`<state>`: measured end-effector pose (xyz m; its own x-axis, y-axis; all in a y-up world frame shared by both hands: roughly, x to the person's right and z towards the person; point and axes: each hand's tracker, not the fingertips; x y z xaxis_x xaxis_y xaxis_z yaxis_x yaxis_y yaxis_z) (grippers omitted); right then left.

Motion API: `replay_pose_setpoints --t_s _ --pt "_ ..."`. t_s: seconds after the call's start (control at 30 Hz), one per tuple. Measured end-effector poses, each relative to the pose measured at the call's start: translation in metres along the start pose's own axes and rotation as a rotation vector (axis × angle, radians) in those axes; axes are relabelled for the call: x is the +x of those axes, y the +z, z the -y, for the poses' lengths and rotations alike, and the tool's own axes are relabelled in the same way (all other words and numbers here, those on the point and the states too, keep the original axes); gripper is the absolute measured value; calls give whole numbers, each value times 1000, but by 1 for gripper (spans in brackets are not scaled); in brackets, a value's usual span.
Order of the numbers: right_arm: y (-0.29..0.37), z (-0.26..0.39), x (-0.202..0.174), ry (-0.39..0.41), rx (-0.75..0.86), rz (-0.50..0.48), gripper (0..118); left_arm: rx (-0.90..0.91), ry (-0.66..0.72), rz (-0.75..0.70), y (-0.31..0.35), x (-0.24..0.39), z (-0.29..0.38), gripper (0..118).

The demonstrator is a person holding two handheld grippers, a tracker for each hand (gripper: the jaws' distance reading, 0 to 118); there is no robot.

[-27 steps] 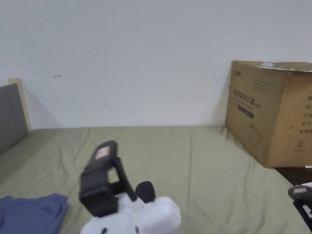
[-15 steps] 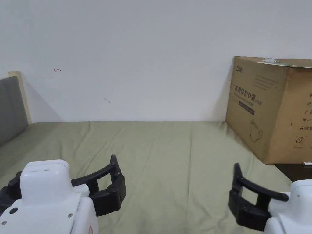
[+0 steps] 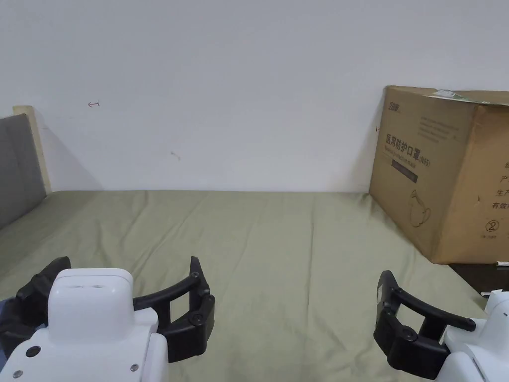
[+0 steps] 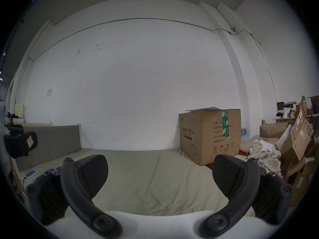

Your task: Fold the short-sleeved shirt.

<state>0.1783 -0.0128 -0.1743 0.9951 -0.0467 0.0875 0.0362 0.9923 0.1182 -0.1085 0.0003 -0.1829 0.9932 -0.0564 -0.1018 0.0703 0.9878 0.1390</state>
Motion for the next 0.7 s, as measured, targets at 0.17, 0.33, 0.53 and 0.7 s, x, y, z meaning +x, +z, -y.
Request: replay_pose_setpoints --t_s 0.17,0.33,0.53,0.7 --pt "-1 -1 -3 21 -3 29 118 1 -6 6 -1 1 -2 116" --pt "-3 -1 -6 48 -5 26 118 -2 -16 2 -1 2 -4 117" --pt "1 -3 -8 56 34 -8 118 -5 -16 -9 -1 3 -4 117" --pt "-5 -2 -8 51 2 10 118 53 23 -28 3 1 -6 117"
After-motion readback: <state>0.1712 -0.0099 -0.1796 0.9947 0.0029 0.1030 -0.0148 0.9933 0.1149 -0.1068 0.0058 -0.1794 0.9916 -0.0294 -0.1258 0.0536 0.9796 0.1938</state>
